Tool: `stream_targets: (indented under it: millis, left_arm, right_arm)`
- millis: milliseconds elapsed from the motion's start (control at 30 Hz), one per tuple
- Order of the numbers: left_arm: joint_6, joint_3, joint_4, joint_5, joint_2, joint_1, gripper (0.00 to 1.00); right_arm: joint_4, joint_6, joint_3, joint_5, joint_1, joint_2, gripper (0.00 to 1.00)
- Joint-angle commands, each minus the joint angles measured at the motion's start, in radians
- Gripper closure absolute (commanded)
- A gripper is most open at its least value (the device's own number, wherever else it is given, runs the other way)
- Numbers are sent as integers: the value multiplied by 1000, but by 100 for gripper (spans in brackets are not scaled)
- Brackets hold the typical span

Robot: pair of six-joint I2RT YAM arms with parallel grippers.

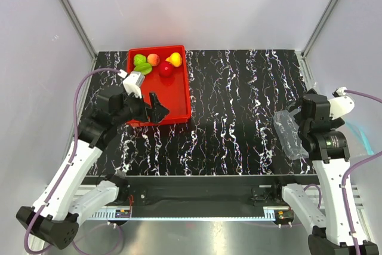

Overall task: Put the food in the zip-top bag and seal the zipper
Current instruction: Pick up the zipper food storage bag at the corner of the board.

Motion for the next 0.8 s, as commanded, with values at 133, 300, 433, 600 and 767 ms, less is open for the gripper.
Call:
stream_targets:
  millis: [133, 300, 433, 600, 767]
  left_arm:
    - [48, -37, 27, 51, -40, 5, 1]
    - [40, -61, 47, 80, -68, 4, 1]
    - [37, -69, 53, 106, -77, 4, 1]
    - [19, -81, 73, 154, -78, 4, 1]
    - [17, -87, 77, 169, -83, 5, 1]
  right_arm:
    - [-36, 0, 52, 59, -3, 46, 0]
    - [-116, 89, 32, 172, -3, 99, 0]
    - [-135, 127, 13, 219, -9, 223, 0]
    - [-83, 119, -5, 241, -69, 375, 0]
    - [45, 65, -27, 168, -173, 493, 0]
